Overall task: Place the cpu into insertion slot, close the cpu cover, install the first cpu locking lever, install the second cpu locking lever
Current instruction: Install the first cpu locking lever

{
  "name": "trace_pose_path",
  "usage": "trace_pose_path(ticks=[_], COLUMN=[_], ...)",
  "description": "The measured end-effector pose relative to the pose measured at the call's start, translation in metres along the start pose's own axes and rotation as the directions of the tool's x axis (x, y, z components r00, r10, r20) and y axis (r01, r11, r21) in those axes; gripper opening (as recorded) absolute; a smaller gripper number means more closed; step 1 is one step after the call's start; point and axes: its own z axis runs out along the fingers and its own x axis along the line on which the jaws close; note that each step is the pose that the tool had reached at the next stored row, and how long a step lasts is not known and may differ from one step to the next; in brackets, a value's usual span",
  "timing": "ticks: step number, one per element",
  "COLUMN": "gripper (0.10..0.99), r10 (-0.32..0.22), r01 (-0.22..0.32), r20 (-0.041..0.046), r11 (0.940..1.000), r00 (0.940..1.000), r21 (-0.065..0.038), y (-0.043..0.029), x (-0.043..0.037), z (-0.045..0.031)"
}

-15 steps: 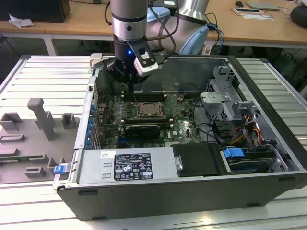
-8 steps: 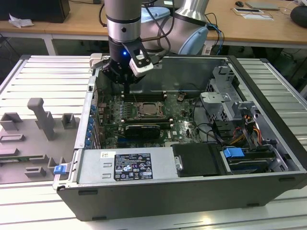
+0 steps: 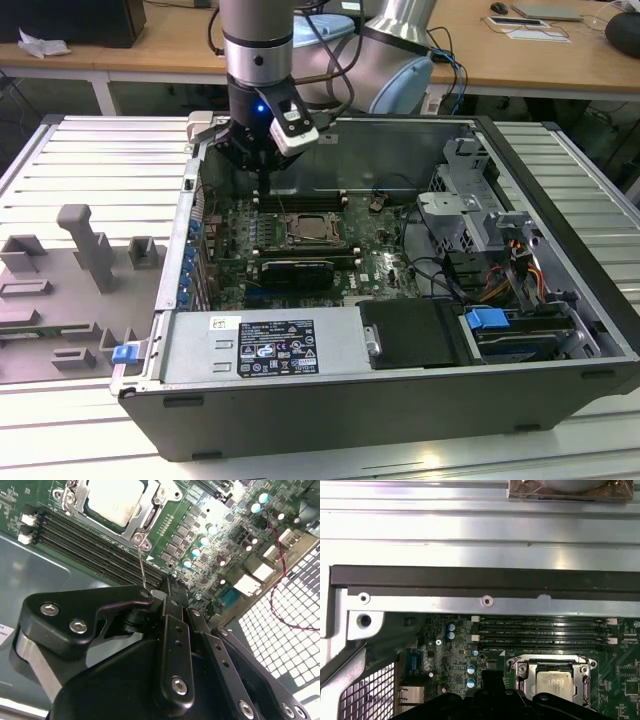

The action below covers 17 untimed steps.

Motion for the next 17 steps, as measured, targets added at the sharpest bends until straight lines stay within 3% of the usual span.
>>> trace_pose_path(ticks=[17], gripper=[0.106], r10=[0.000], r01=[0.000], r20=[0.0000], r11=[1.0000], r00=[1.0000], r21=[0.001], y=[-0.0001], x=[-0.0076], z=[0.0002])
